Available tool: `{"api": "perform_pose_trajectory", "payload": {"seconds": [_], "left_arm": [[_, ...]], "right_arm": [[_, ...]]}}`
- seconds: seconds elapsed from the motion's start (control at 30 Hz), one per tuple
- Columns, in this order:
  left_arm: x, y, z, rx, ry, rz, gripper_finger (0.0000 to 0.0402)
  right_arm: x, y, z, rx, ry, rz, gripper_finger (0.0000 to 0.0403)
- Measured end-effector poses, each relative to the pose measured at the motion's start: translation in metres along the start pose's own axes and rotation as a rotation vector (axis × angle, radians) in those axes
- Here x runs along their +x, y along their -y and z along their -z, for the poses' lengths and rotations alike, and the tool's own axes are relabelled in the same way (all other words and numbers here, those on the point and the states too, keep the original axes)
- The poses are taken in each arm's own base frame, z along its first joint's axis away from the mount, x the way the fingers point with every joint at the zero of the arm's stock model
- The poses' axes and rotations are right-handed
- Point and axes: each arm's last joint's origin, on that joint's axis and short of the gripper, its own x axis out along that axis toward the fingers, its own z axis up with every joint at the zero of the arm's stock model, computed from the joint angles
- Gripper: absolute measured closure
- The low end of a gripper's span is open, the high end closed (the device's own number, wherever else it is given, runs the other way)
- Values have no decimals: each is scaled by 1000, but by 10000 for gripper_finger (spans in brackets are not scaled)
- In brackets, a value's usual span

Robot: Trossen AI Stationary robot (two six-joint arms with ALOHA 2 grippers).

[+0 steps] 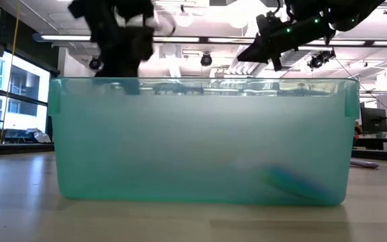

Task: Sort silverware by color (type)
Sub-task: Put the blue spoon into the green bin

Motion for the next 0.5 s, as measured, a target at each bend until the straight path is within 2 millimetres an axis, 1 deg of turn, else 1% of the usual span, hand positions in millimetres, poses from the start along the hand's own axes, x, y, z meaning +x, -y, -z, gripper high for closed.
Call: {"api": "perform_pose_trajectory", "payload": {"seconds": [0.1, 0.2, 0.27, 0.4, 0.5], "left_arm": [[-12, 31, 0, 72, 47, 79, 401], [-18, 57, 8, 146, 72, 91, 401], [-20, 77, 13, 191, 115, 128, 401], [-13, 120, 24, 274, 156, 190, 401], [-3, 149, 25, 347, 150, 176, 401]], "right_arm": [[-1, 7, 0, -2, -20, -25, 403], [0, 10, 1, 3, -34, -41, 403], [0, 11, 3, -10, -44, -48, 403], [0, 11, 3, -45, -42, -49, 403], [0, 11, 3, -46, -43, -49, 403]]}}
